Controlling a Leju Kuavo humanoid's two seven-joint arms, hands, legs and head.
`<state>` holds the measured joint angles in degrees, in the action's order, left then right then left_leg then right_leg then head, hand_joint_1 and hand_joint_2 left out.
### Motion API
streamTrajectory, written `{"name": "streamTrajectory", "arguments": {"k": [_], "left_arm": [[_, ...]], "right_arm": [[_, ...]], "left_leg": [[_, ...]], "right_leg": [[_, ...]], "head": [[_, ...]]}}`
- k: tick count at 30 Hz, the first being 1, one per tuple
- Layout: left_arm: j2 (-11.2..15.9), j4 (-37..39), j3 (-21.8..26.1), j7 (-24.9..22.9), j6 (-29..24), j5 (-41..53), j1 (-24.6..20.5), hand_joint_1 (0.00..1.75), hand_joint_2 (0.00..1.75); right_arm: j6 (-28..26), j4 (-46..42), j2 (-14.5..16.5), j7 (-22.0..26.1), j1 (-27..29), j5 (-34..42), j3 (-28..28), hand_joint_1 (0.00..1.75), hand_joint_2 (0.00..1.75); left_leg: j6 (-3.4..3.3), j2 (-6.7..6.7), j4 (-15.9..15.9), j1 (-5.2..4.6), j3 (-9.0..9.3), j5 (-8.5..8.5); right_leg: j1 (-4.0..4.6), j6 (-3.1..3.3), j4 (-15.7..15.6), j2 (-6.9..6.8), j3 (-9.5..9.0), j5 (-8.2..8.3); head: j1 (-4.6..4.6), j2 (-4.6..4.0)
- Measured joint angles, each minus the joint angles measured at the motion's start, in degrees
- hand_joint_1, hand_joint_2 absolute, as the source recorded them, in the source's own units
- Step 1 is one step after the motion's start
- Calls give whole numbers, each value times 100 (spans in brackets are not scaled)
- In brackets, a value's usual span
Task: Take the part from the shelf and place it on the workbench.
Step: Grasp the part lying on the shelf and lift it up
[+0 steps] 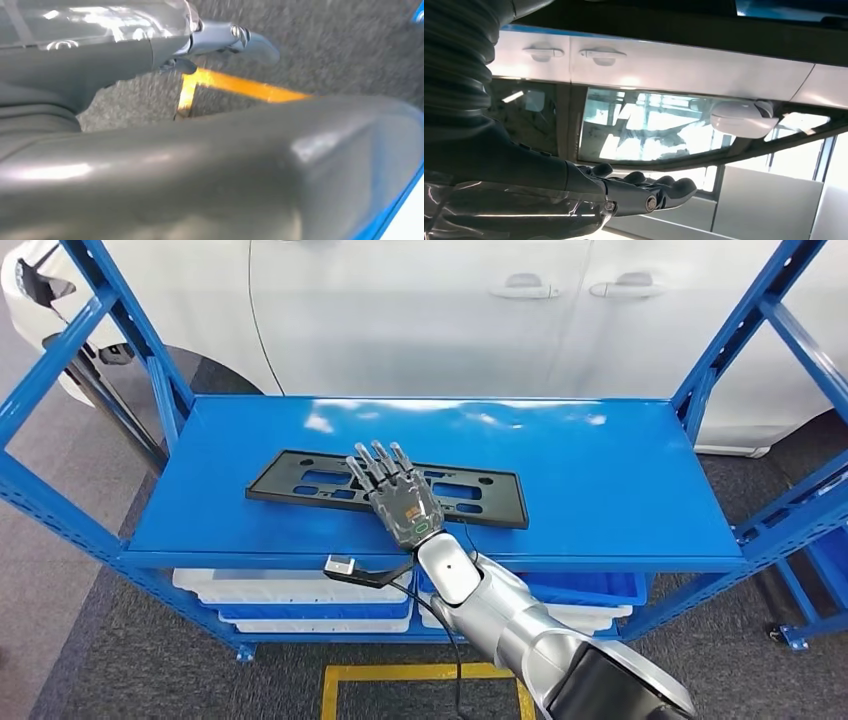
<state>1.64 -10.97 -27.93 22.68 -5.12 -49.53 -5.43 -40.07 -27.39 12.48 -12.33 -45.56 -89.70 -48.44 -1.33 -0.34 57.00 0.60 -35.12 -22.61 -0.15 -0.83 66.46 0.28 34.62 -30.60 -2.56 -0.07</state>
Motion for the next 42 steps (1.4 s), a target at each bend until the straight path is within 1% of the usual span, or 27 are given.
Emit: {"name": "streamTrajectory", "arguments": {"k": [2,3,4,5,7,8,9,10,14,16,19,20,21,23,24,26,27,29,30,32,34,35,36,37,39,41,42], "left_arm": [[4,0,0,14,-1,-8,5,0,0],[3,0,0,19,-2,-12,11,0,0],[2,0,0,21,-2,-16,16,0,0],[1,0,0,24,-1,-19,18,0,0],[-2,1,0,28,0,-22,12,0,0],[-2,1,1,33,1,-26,5,0,0],[-2,2,2,37,2,-30,-1,0,0],[-2,2,3,39,2,-34,-7,0,0],[-2,2,4,42,3,-38,-9,0,0],[-1,2,10,60,9,-45,-10,0,0],[-3,2,20,149,52,-40,-58,0,0],[-7,2,20,167,67,-36,-69,0,0],[-9,2,21,167,77,-36,-69,0,0],[-10,2,27,160,97,-37,-78,0,0],[-10,2,33,154,107,-37,-89,0,0],[-11,2,45,145,114,-34,-111,0,0],[-13,2,50,142,113,-30,-115,0,0],[-20,1,55,142,109,-14,-122,0,0],[-26,2,56,146,109,-5,-131,0,0],[-38,2,58,178,110,22,-160,0,0],[-40,2,61,211,110,44,-169,0,0],[-43,2,61,220,110,48,-165,0,0],[-46,2,61,227,110,50,-163,0,0],[-50,1,61,233,110,53,-162,0,0],[-62,1,61,245,114,74,-169,0,0],[-74,1,61,251,130,99,-177,0,0],[-77,1,62,253,138,108,-179,0,0]], "right_arm": [[1,55,6,0,-8,0,-110,0,175],[1,107,17,0,-13,-1,-185,0,175],[1,168,37,-1,-22,0,-267,0,175],[1,227,62,-1,-37,0,-340,0,175],[11,337,114,10,-78,0,-459,0,175],[45,402,140,38,-107,-1,-517,0,175],[79,456,159,67,-132,-1,-563,0,175],[111,500,173,94,-153,-1,-599,0,175],[146,531,188,117,-166,-1,-630,0,175],[301,600,235,167,-194,0,-738,0,175],[755,827,388,292,-303,8,-1058,0,175],[823,879,410,316,-323,10,-1119,0,175],[842,902,415,330,-326,10,-1145,0,175],[898,933,430,356,-336,9,-1177,0,175],[933,945,437,372,-342,8,-1187,0,175],[1021,965,450,407,-359,6,-1222,0,175],[1087,970,459,422,-372,4,-1254,0,175],[1265,975,488,427,-408,0,-1337,0,175],[1376,979,498,398,-428,0,-1370,0,175],[1610,993,498,262,-455,19,-1402,0,175],[1789,1010,479,123,-461,52,-1405,80,175],[1838,1017,465,87,-462,69,-1405,124,175],[1878,1023,450,66,-464,86,-1404,168,175],[1920,1029,439,48,-468,103,-1403,175,175],[2057,1041,425,-11,-498,167,-1366,175,175],[2164,1049,413,-76,-537,227,-1279,175,175],[2185,1054,398,-99,-548,243,-1231,175,175]], "left_leg": [[-19,-4,2,-7,54,-66],[-17,-9,3,-8,93,-105],[-9,-15,6,-8,143,-147],[1,-21,8,-8,205,-194],[36,-28,27,-16,319,-296],[62,-33,37,-24,350,-342],[83,-37,46,-33,363,-373],[100,-42,56,-41,367,-391],[113,-44,52,-41,365,-401],[157,-37,117,-34,384,-424],[310,-12,1339,8,-307,-900],[333,-9,1618,17,-539,-956],[327,-8,1430,19,-515,-792],[298,-6,657,17,-254,-263],[280,-4,324,2,-131,-124],[217,-1,46,-31,-23,-68],[182,-2,43,-45,-16,-93],[109,2,19,-20,24,-9],[81,8,0,-5,41,-3],[36,18,-23,5,51,9],[17,18,-20,-4,42,3],[15,18,-19,-7,41,2],[14,16,-17,-10,42,1],[15,14,-14,-14,46,1],[30,9,6,-35,47,-1],[74,4,28,-53,34,-6],[107,2,31,-55,28,-3]], "right_leg": [[-9,-26,660,-1,475,-266],[-11,-30,783,-1,627,-306],[-12,-23,701,-1,679,-226],[-13,-7,425,-2,630,-15],[-1,42,-350,-1,411,530],[10,74,-622,-1,331,679],[22,98,-764,-2,294,734],[32,116,-797,-2,292,700],[32,132,-790,-3,286,696],[23,177,-816,2,239,743],[1,304,-854,4,70,690],[1,318,-853,8,34,654],[0,313,-852,16,0,628],[-1,288,-850,27,-82,575],[3,268,-850,26,-112,556],[14,211,-852,23,-125,531],[20,180,-856,22,-127,523],[33,106,-832,20,-139,474],[35,73,-738,16,-111,397],[23,29,-163,7,144,67],[13,15,650,5,551,-276],[12,16,871,5,668,-317],[12,24,863,5,672,-244],[14,42,612,5,552,-76],[33,111,-265,2,117,303],[51,158,-803,-4,-136,472],[61,174,-857,-5,-148,478]], "head": [[0,0],[0,0],[0,1],[0,1],[-1,0],[-1,0],[-1,0],[-1,0],[-1,1],[-2,2],[-2,1],[-2,1],[-2,1],[-2,0],[-1,0],[-1,0],[-1,0],[-2,0],[-2,0],[-1,1],[0,1],[0,1],[0,1],[0,0],[0,1],[-1,1],[-1,1]]}}
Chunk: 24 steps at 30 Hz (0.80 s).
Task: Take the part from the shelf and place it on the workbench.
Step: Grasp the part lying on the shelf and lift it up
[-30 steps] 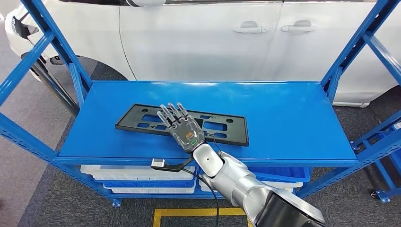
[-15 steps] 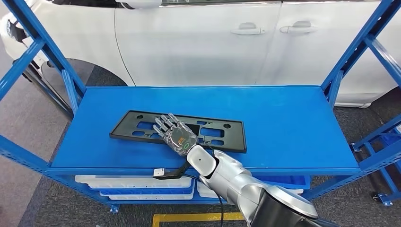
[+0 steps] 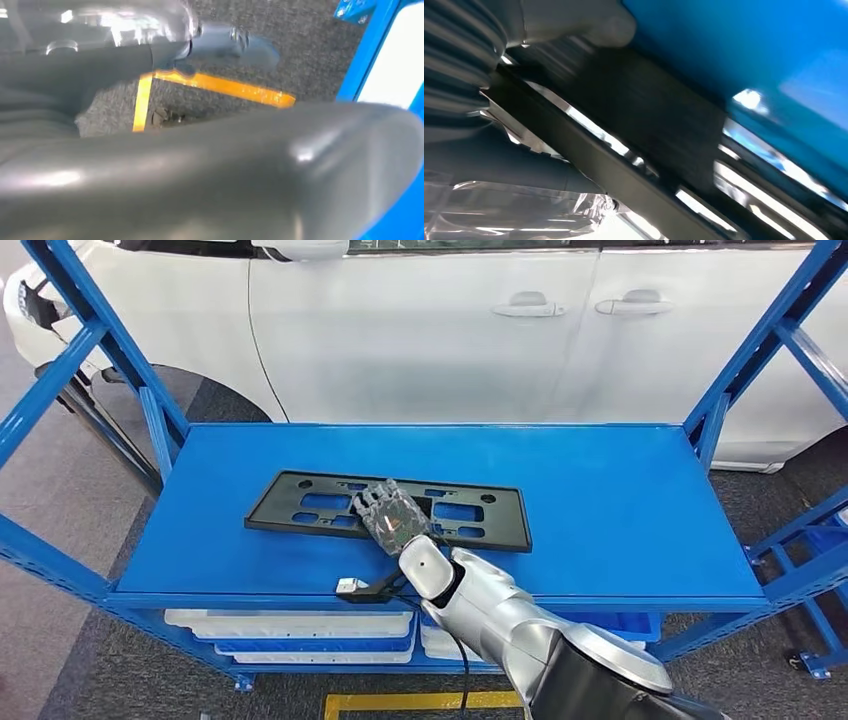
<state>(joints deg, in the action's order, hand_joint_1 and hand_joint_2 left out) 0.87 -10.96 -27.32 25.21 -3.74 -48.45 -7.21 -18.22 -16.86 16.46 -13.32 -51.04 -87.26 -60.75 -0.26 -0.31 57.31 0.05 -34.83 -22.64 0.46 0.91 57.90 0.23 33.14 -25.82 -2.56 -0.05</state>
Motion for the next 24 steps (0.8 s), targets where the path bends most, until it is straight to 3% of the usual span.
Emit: {"name": "streamTrajectory", "arguments": {"k": [2,4,7,8,9,10,12,14,17,19,20,22,24], "left_arm": [[0,1,2,2,10,5,2,0,0],[-4,1,3,6,28,7,1,0,0],[-8,1,5,22,92,5,13,0,0],[-7,1,7,34,108,4,28,0,0],[-6,1,9,51,123,2,45,0,0],[-5,1,12,80,144,0,59,0,0],[7,1,22,167,197,-1,70,0,0],[22,1,32,289,248,3,71,0,0],[28,1,40,494,312,34,91,0,0],[28,1,42,572,350,62,94,0,0],[30,1,43,584,367,76,91,0,0],[39,1,46,548,379,100,90,0,0],[48,1,55,470,369,99,98,0,0]], "right_arm": [[1,9,-36,-20,-10,3,76,175,175],[3,13,-53,-26,-18,4,128,175,175],[6,24,-70,-61,3,16,196,175,175],[1,31,-81,-77,16,25,223,175,175],[-8,36,-90,-92,25,36,252,175,175],[-18,39,-95,-100,27,48,279,175,175],[-43,40,-99,-105,24,74,337,175,175],[-86,40,-104,-97,19,96,401,175,175],[-205,39,-113,-61,17,126,517,175,175],[-345,35,-117,-11,14,163,616,175,175],[-463,32,-120,28,12,194,679,175,175],[-834,14,-128,153,24,325,856,175,175],[-1272,-46,-144,390,51,608,1132,175,175]], "left_leg": [[68,0,-13,18,-2,5],[136,2,203,25,-96,-157],[228,3,1288,56,-580,-700],[245,4,1561,63,-705,-780],[252,4,1639,66,-739,-757],[247,4,1463,67,-649,-622],[205,5,650,63,-239,-243],[130,3,40,37,62,-62],[28,0,-62,21,96,-71],[-33,6,-105,50,119,-53],[-60,9,-125,66,131,-45],[-91,12,-123,60,131,-54],[-96,9,-106,54,132,-72]], "right_leg": [[-4,51,-26,0,-2,39],[-40,102,-77,-2,-15,88],[-57,123,-95,-4,-2,108],[-55,123,-92,-4,1,107],[-54,122,-90,-3,0,104],[-53,116,-88,-1,-8,99],[-48,92,-85,2,-34,79],[-29,49,-77,4,-30,64],[-15,-37,-77,6,-8,55],[-13,-98,70,4,51,-60],[-17,-122,302,3,158,-196],[-46,-151,1073,3,545,-547],[-66,-168,1625,2,867,-661]], "head": [[-1,-1],[-1,-1],[-2,0],[-2,-1],[-2,-1],[-2,-1],[-2,-1],[-2,-1],[-2,0],[-1,-1],[0,-1],[1,-1],[1,-1]]}}
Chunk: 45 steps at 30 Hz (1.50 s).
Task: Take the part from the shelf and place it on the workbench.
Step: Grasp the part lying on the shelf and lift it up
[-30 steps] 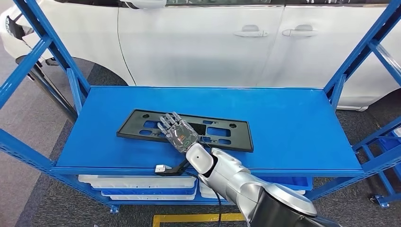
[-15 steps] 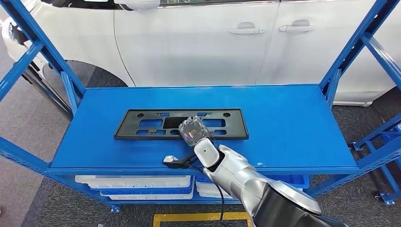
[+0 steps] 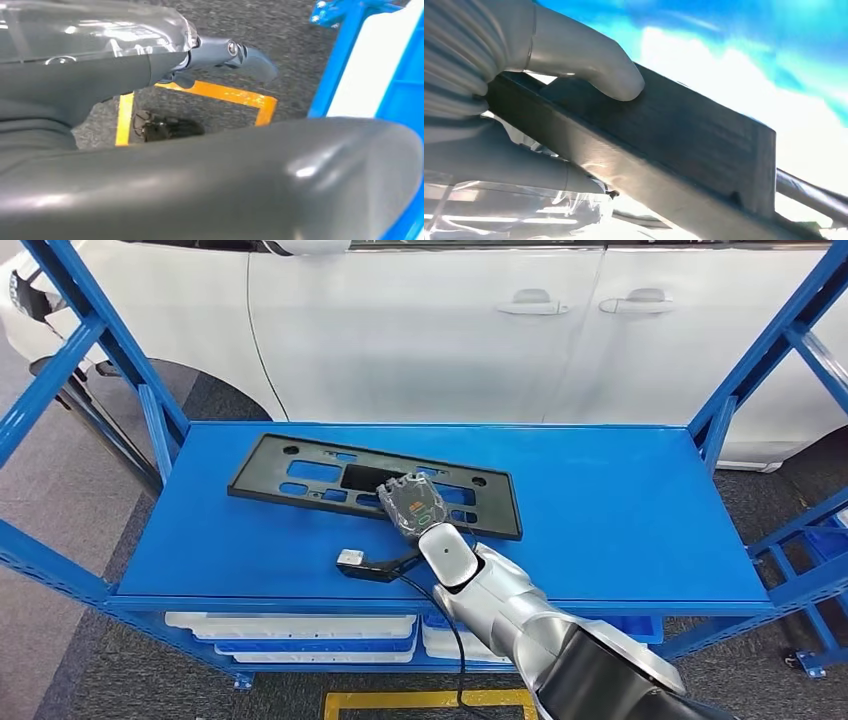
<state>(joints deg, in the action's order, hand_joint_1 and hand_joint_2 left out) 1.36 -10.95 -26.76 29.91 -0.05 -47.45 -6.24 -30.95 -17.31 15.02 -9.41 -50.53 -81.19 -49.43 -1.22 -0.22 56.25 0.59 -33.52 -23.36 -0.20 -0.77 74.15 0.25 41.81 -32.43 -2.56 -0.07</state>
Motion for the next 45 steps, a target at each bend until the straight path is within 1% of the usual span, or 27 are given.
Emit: {"name": "streamTrajectory", "arguments": {"k": [1,2,4,5,7,10,12,14,15,16,17,19,21,23,25,27,29,30,31,32,34,36,40,41,42,44,45], "left_arm": [[3,0,12,-38,-5,-14,4,0,0],[4,0,28,-71,-9,-31,9,0,0],[8,0,78,-110,-14,-79,21,0,0],[16,1,104,-115,-13,-95,30,0,0],[40,2,145,-103,-9,-116,56,0,0],[81,3,211,-67,5,-142,123,0,0],[111,6,249,-85,17,-161,154,0,0],[144,11,278,-114,43,-193,178,0,0],[156,13,295,-123,61,-212,198,0,0],[164,15,318,-129,83,-242,222,0,0],[169,16,345,-133,102,-271,242,0,0],[185,21,403,-133,117,-339,263,0,0],[202,30,454,-127,105,-388,267,0,0],[209,35,501,-123,90,-410,270,0,0],[209,36,532,-132,68,-414,281,0,0],[208,36,545,-166,14,-410,285,0,0],[208,36,557,-227,-62,-415,284,0,0],[209,38,564,-260,-97,-428,285,0,0],[209,40,570,-296,-131,-440,286,0,0],[209,42,576,-332,-160,-452,286,0,0],[208,44,585,-409,-208,-454,286,0,0],[208,44,591,-483,-253,-433,288,0,0],[208,46,593,-552,-290,-393,300,0,0],[208,48,592,-559,-290,-382,301,0,0],[209,49,592,-562,-290,-371,300,0,0],[211,50,591,-566,-282,-352,298,0,0],[211,50,591,-567,-274,-346,301,0,0]], "right_arm": [[-197,-62,-10,205,12,234,174,175,175],[-376,-161,-22,497,27,552,382,175,175],[-600,-497,-43,1335,75,1422,873,175,175],[-627,-765,-56,1858,122,1983,1154,175,175],[-496,-1444,-92,2775,290,3121,1678,175,175],[196,-3023,-193,3743,803,5005,2302,175,175],[768,-4102,-264,4169,1137,6138,2546,175,175],[1499,-5160,-369,4427,1479,7161,2680,175,175],[1919,-5684,-431,4515,1669,7638,2719,175,175],[2353,-6168,-487,4584,1862,8069,2743,175,175],[2767,-6583,-531,4639,2029,8443,2754,175,175],[3514,-7199,-580,4709,2355,8990,2735,175,175],[4202,-7615,-636,4778,2673,9290,2636,175,175],[4666,-7850,-693,4841,2962,9349,2474,175,175],[4874,-8026,-729,4879,3184,9333,2342,175,175],[5063,-8189,-749,4909,3326,9306,2279,175,175],[5249,-8273,-762,4932,3474,9225,2196,175,175],[5295,-8284,-769,4935,3560,9161,2121,175,175],[5304,-8287,-776,4934,3643,9091,2034,175,175],[5290,-8292,-785,4931,3710,9027,1946,175,175],[5258,-8328,-800,4928,3783,8952,1825,175,175],[5244,-8389,-815,4931,3831,8910,1778,175,175],[5200,-8508,-841,4937,3930,8799,1770,175,175],[5173,-8543,-844,4937,3941,8774,1770,175,175],[5145,-8572,-844,4937,3946,8756,1770,175,175],[5112,-8608,-851,4937,3960,8754,1770,175,175],[5109,-8614,-860,4937,3975,8760,1770,175,175]], "left_leg": [[6,-5,18,0,3,-16],[18,-12,44,2,8,-39],[61,-20,117,-9,0,-98],[87,-21,149,-19,-16,-121],[144,-20,178,-32,-41,-145],[228,-18,281,-7,-68,-249],[282,-9,764,9,-281,-533],[315,-8,1548,17,-651,-868],[319,-8,1805,18,-780,-927],[311,-8,1857,17,-811,-873],[290,-9,1648,15,-716,-705],[206,-9,829,-9,-319,-298],[135,-12,252,-47,-40,-149],[102,-16,135,-74,13,-172],[54,-9,65,-42,56,-128],[9,-2,-2,-7,92,-73],[-4,-1,3,-12,76,-60],[-4,-1,15,-13,61,-60],[-2,0,34,-12,41,-60],[2,1,60,-11,18,-61],[24,-4,129,-8,-30,-69],[82,-16,199,-20,-76,-76],[230,-23,217,-4,-124,-43],[264,-20,299,6,-162,-137],[288,-17,488,11,-233,-313],[332,-11,1159,19,-454,-810],[344,-11,1494,21,-543,-996]], "right_leg": [[-7,-1,-51,0,7,117],[-12,5,-316,-2,-90,322],[-13,37,-1095,-8,-418,720],[-7,61,-1358,-9,-522,812],[18,113,-1514,-8,-573,808],[2,207,-1546,-24,-606,802],[-13,253,-1562,-42,-630,792],[-7,278,-1559,-48,-643,771],[-3,284,-1559,-47,-653,760],[1,287,-1558,-40,-668,748],[5,286,-1558,-27,-688,735],[14,269,-1562,-2,-740,706],[23,227,-1563,9,-757,689],[18,165,-1578,13,-758,692],[18,97,-1540,5,-764,644],[15,42,-1161,-1,-616,371],[-4,10,-441,0,-302,-28],[-15,-2,-148,-2,-178,-142],[-26,-11,-32,-4,-140,-149],[-40,-18,-144,-7,-218,-49],[-63,-12,-875,-13,-625,273],[-49,32,-1413,-6,-904,452],[-18,178,-1509,5,-883,569],[-27,218,-1529,-2,-858,613],[-38,250,-1549,-12,-826,657],[-32,288,-1554,-24,-734,734],[-21,293,-1550,-27,-678,775]], "head": [[0,0],[0,0],[0,0],[0,0],[-1,1],[-2,1],[-1,1],[-2,1],[-2,1],[-2,1],[-2,1],[-2,0],[-1,0],[-1,1],[-1,2],[-1,1],[0,0],[0,0],[0,0],[0,0],[0,1],[-1,2],[0,1],[0,1],[-1,1],[-2,0],[-2,0]]}}
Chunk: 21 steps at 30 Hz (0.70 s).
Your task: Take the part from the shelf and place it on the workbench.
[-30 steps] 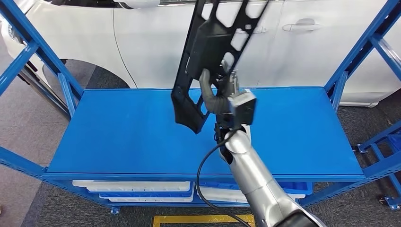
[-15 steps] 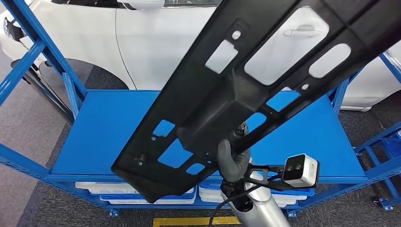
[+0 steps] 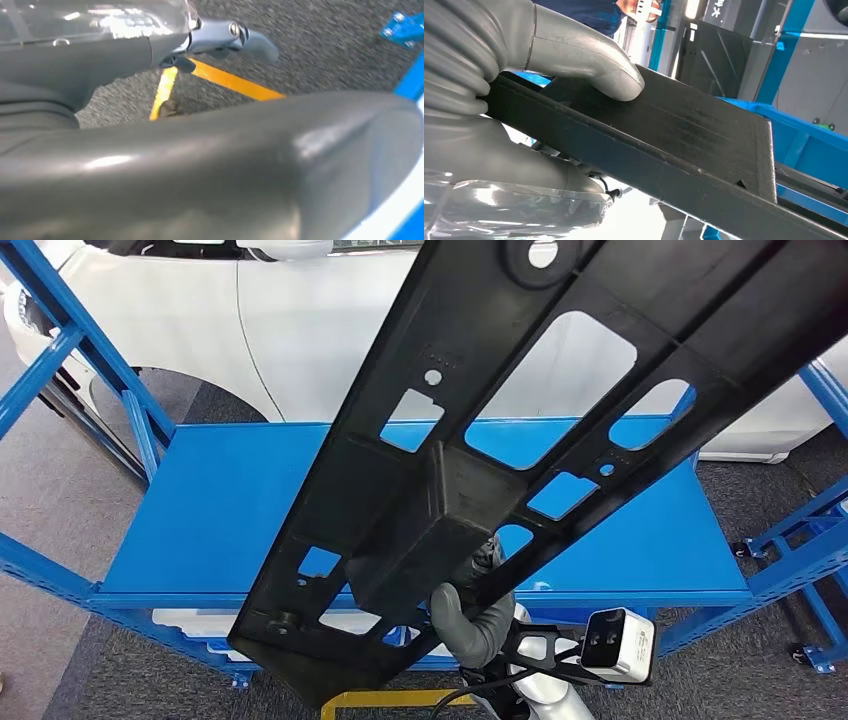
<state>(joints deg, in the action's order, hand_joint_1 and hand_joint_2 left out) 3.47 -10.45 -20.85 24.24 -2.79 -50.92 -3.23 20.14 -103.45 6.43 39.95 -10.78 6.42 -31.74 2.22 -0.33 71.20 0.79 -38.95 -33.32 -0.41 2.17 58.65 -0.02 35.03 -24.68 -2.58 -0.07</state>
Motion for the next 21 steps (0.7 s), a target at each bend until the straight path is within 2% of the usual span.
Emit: {"name": "streamTrajectory", "arguments": {"k": [1,2,3,5,6,7,10,11,12,14,15,16,17,18,19,20,21], "left_arm": [[1,0,-1,0,8,3,3,0,0],[2,0,-1,0,14,7,5,0,0],[4,0,-2,0,17,11,5,0,0],[18,0,-2,-1,16,13,-9,0,0],[26,0,-2,-1,13,9,-16,0,0],[34,1,-2,-2,6,2,-19,0,0],[57,7,-1,-8,-18,-34,-6,0,0],[61,10,0,-13,-25,-45,-3,0,0],[61,13,0,-19,-37,-51,-2,0,0],[62,15,0,-30,-70,-54,-2,0,0],[62,15,0,-34,-90,-54,-1,0,0],[62,15,0,-37,-103,-55,1,0,0],[62,15,0,-40,-113,-55,2,0,0],[62,15,0,-42,-116,-56,2,0,0],[62,15,0,-44,-116,-57,3,0,0],[69,15,1,-45,-117,-57,4,0,0],[77,15,2,-46,-119,-58,5,0,0]], "right_arm": [[3,-4,-13,0,18,8,0,175,175],[15,-9,-26,0,36,17,1,175,175],[35,-19,-40,0,52,28,1,175,175],[107,-70,-62,1,84,62,10,175,175],[150,-103,-68,1,100,78,26,175,175],[197,-132,-72,2,112,91,49,175,175],[285,-157,-74,2,128,103,139,175,175],[296,-167,-74,1,130,111,174,175,175],[303,-181,-74,1,132,123,209,175,175],[308,-219,-74,2,132,160,269,175,175],[303,-234,-74,2,133,174,294,175,175],[297,-248,-74,2,133,186,315,175,175],[292,-264,-74,2,134,192,332,175,175],[290,-285,-74,2,134,195,341,175,175],[294,-311,-74,2,132,198,344,175,175],[305,-341,-73,2,127,200,345,175,175],[325,-370,-71,3,124,202,346,175,175]], "left_leg": [[3,0,188,0,-13,-90],[-7,0,171,-2,79,-80],[-30,0,-87,-5,290,19],[-105,0,-926,-29,863,238],[-143,0,-1238,-49,1049,309],[-178,0,-1411,-73,1137,345],[-266,12,-1473,-96,1074,492],[-300,25,-1499,-85,1036,568],[-330,39,-1527,-69,980,652],[-368,54,-1534,-62,823,791],[-369,56,-1526,-62,734,854],[-361,58,-1514,-61,642,914],[-348,60,-1493,-56,547,969],[-330,61,-1464,-47,453,1019],[-306,60,-1424,-36,364,1061],[-276,57,-1371,-33,277,1095],[-244,52,-1317,-31,210,1123]], "right_leg": [[11,2,3,-1,59,43],[23,-1,6,0,119,89],[33,-5,8,1,172,134],[56,-30,6,0,247,225],[61,-56,1,-1,267,268],[60,-87,-6,-4,277,309],[34,-189,-39,-5,303,403],[29,-217,15,-1,342,312],[23,-242,171,2,411,114],[2,-283,818,4,601,-491],[-9,-303,1192,3,674,-717],[-21,-323,1469,3,687,-816],[-34,-342,1570,2,611,-786],[-50,-358,1469,1,437,-666],[-67,-373,1179,0,167,-536],[-79,-384,780,-1,-144,-498],[-73,-365,436,8,-393,-508]], "head": [[0,0],[0,0],[0,1],[0,2],[0,2],[1,1],[2,1],[2,1],[2,1],[2,0],[2,0],[2,1],[2,1],[2,1],[2,1],[2,0],[1,1]]}}
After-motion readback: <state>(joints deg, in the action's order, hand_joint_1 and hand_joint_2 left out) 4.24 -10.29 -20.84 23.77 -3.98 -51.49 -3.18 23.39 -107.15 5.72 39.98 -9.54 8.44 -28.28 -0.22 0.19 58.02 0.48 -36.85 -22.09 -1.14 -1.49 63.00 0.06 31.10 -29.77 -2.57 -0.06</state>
